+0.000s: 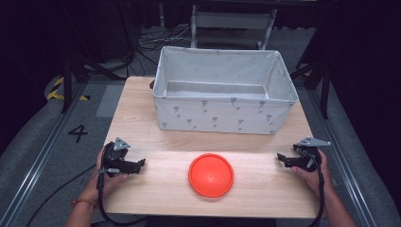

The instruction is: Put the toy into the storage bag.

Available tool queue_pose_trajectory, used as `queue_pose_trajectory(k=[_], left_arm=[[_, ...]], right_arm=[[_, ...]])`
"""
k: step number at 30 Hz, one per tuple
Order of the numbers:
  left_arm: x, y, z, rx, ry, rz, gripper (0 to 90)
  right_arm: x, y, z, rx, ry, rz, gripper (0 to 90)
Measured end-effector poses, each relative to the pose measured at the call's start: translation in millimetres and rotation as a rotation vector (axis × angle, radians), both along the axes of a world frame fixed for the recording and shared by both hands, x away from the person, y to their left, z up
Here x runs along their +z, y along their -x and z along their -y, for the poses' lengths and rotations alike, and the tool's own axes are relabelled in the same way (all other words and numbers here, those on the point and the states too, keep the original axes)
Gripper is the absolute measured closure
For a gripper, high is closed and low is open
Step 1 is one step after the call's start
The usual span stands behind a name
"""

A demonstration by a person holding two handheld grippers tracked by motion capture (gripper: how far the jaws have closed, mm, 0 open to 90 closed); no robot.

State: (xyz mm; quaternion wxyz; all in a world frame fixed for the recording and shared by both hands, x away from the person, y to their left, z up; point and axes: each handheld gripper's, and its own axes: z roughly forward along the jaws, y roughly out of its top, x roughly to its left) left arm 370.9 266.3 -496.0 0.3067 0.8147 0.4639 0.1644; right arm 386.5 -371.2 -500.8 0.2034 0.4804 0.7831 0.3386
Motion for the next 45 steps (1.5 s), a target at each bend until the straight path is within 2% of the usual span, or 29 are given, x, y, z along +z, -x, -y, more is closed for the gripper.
queue_pose_trajectory(k=[6, 16, 19, 21, 26, 33, 37, 45], left_arm=[[-0.3, -0.1, -3.2, -0.034, 0.003, 0.001, 0.1], [-0.2, -0.5, -3.4, -0.037, 0.003, -0.001, 0.0], [-0.1, -0.6, -3.4, -0.038, 0.004, -0.002, 0.0], [-0.2, -0.5, -3.3, -0.037, 0.004, -0.001, 0.0], [-0.2, -0.4, -3.4, -0.037, 0.003, 0.000, 0.1], [-0.2, -0.4, -3.4, -0.037, 0.003, 0.000, 0.1], [-0.1, -0.4, -3.5, -0.038, 0.002, -0.001, 0.1], [-0.1, -0.7, -3.7, -0.040, -0.001, 0.002, 0.1]], right_arm=[[0.3, -0.3, -0.1, 0.010, -0.001, -0.008, 13.7], [2.4, 1.2, -1.9, 0.030, -0.002, -0.023, 16.3], [4.8, 3.2, -7.6, 0.067, -0.001, -0.024, 23.0], [6.3, 4.1, -10.1, 0.078, -0.003, -0.016, 24.2], [19.6, 7.7, -25.4, 0.132, -0.052, -0.002, 23.3], [27.5, 13.1, -46.2, 0.204, -0.049, -0.005, 23.8], [31.4, 15.0, -58.3, 0.237, -0.066, -0.010, 24.6], [37.3, 21.8, -92.2, 0.322, -0.063, -0.013, 25.3]])
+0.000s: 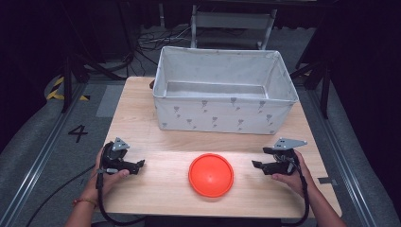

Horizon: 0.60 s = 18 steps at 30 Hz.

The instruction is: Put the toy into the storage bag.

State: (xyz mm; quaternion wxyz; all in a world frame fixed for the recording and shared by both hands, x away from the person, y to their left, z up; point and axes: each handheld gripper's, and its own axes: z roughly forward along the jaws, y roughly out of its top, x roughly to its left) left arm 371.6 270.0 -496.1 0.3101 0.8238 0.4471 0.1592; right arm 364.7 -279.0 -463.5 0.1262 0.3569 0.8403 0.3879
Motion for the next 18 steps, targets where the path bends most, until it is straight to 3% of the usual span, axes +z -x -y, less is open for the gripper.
queue_pose_trajectory(k=[9, 18], left_arm=[[-0.1, 0.2, 0.3, 0.002, 0.004, -0.002, 0.1], [0.0, 0.2, 0.1, 0.001, 0.003, -0.003, 0.1]], right_arm=[[2.1, 6.2, -33.1, 0.082, 0.011, 0.009, 25.7], [6.6, 13.8, -62.2, 0.158, -0.010, 0.009, 27.1]])
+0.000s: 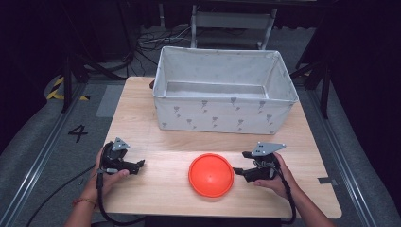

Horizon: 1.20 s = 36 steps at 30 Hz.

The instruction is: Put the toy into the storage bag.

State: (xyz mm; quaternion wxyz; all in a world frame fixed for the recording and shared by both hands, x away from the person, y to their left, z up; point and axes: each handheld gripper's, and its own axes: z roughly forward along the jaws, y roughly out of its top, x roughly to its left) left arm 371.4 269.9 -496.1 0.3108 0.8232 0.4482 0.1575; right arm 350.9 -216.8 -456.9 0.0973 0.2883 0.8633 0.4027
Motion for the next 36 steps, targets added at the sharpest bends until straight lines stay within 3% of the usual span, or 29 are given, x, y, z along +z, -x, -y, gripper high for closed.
queue_pose_trajectory(k=[6, 14, 18, 19, 23, 28, 32, 36], left_arm=[[0.0, -0.1, -0.1, 0.000, 0.000, 0.001, 0.1], [0.0, -0.3, -0.3, -0.004, -0.002, 0.002, 0.1], [0.1, -0.2, -0.3, -0.003, -0.004, 0.002, 0.1], [0.1, -0.2, -0.3, -0.003, -0.004, 0.002, 0.1], [0.1, -0.2, -0.3, -0.003, -0.004, 0.002, 0.1], [0.0, -0.2, -0.4, -0.004, -0.003, 0.002, 0.1], [-0.1, 0.1, 0.0, 0.000, 0.000, 0.001, 0.1], [-0.1, 0.0, -0.1, -0.001, -0.001, 0.001, 0.2]], right_arm=[[-5.8, 0.6, -26.4, 0.058, 0.021, -0.001, 25.0], [-19.7, -2.1, -46.2, 0.090, 0.064, -0.027, 20.3], [-31.1, -4.5, -49.7, 0.068, 0.105, -0.040, 15.6], [-33.8, -5.9, -50.0, 0.064, 0.103, -0.056, 13.6], [-35.7, -6.8, -49.9, 0.064, 0.093, -0.050, 12.7], [-34.7, -3.8, -52.4, 0.094, 0.092, -0.050, 17.4], [-33.4, -2.0, -53.3, 0.087, 0.099, -0.049, 20.6], [-32.3, -5.0, -49.1, 0.040, 0.068, -0.053, 37.2]])
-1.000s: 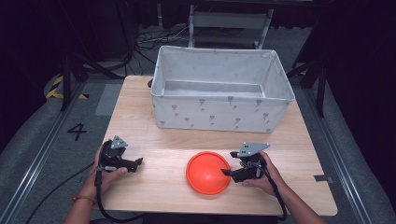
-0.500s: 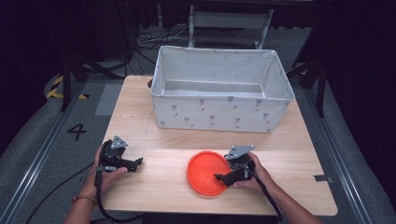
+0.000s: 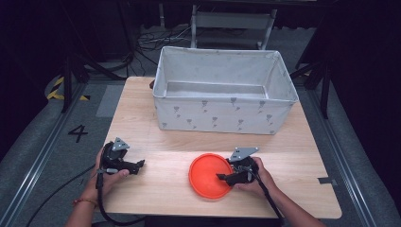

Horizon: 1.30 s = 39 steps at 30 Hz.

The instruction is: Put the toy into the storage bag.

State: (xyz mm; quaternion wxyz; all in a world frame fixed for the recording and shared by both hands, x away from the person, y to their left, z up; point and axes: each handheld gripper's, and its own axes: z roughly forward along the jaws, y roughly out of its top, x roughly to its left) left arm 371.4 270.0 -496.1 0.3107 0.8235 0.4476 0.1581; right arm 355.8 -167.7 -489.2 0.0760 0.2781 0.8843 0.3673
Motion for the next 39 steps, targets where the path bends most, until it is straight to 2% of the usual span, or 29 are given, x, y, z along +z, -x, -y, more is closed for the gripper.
queue_pose_trajectory(k=[4, 5, 7, 12, 14, 20, 21, 25, 39], left_arm=[[0.1, -0.2, -0.2, -0.002, -0.003, 0.002, 0.1], [0.1, -0.2, -0.2, -0.002, -0.004, 0.002, 0.1], [0.2, -0.2, -0.2, -0.003, -0.004, 0.001, 0.2], [0.0, -0.2, 0.3, 0.000, 0.003, -0.001, 0.1], [0.0, -0.2, 0.3, 0.001, 0.003, -0.001, 0.1], [0.1, -0.5, 0.2, -0.003, 0.003, -0.002, 0.1], [0.1, -0.4, 0.2, -0.003, 0.002, -0.003, 0.1], [0.0, -0.5, 0.2, -0.003, 0.003, -0.002, 0.1], [-0.1, -0.5, 0.2, -0.003, 0.004, -0.001, 0.1]], right_arm=[[-0.9, -1.9, 3.4, -0.033, -0.043, 0.000, 49.0], [-0.2, -3.1, 6.7, -0.042, -0.061, -0.004, 55.6], [1.1, -4.5, 11.2, -0.055, -0.093, -0.016, 61.2], [4.8, -2.9, 13.1, -0.055, -0.112, 0.009, 66.3], [9.9, -1.9, 15.8, -0.045, -0.135, 0.022, 70.3], [21.7, 2.5, 18.2, -0.018, -0.163, 0.054, 76.1], [27.9, 4.4, 19.8, -0.001, -0.183, 0.064, 78.8], [44.1, 9.2, 24.8, 0.029, -0.210, 0.093, 82.1], [74.9, 19.2, 28.8, 0.079, -0.117, 0.229, 82.4]])
